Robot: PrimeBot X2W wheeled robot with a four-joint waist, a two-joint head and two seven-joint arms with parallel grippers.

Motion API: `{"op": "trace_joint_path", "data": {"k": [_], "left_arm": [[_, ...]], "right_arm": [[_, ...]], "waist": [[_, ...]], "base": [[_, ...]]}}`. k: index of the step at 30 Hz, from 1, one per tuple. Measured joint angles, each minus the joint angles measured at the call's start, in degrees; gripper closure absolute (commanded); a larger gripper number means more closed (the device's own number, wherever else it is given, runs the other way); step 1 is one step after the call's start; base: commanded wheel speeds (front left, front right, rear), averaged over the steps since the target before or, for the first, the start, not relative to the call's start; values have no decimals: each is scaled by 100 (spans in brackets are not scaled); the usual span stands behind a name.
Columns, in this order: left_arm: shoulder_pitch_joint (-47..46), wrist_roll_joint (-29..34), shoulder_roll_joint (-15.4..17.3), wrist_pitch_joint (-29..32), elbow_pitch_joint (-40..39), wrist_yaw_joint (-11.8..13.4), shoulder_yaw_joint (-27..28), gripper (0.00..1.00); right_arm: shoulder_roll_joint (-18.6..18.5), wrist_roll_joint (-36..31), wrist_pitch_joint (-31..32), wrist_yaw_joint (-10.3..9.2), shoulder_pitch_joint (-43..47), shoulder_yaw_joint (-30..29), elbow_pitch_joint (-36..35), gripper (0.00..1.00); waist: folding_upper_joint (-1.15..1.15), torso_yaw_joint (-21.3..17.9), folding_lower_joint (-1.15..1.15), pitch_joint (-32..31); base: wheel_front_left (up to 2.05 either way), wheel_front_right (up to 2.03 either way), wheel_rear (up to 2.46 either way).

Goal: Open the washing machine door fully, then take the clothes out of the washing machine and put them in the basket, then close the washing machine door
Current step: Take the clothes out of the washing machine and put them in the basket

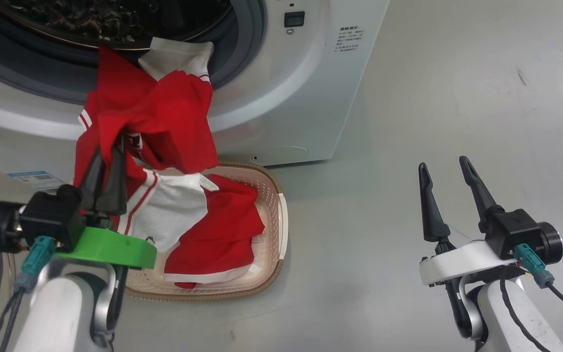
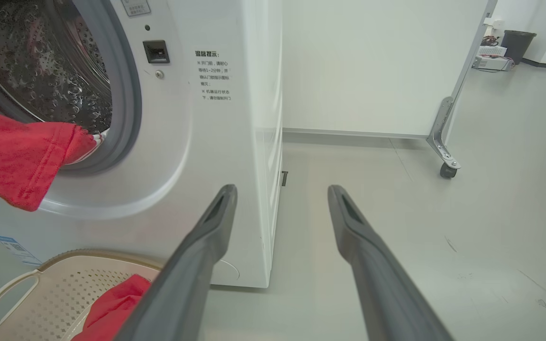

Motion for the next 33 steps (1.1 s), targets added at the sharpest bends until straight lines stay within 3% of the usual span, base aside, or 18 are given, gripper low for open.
{"op": "trace_joint_path", "data": {"k": [12,33], "left_arm": [[400,-597,-383,360,1123,-112,-236,100],[-531,-778,-333,399,4008,-47,235,100]], "right_arm": [[3,-5,71,-11,20,81,-174,0],[159,5,107,14,-185,240,-275,0]], "waist": [[0,-72,0,226],[0,-687,0,746]], "base": [[0,0,0],[0,0,0]]}}
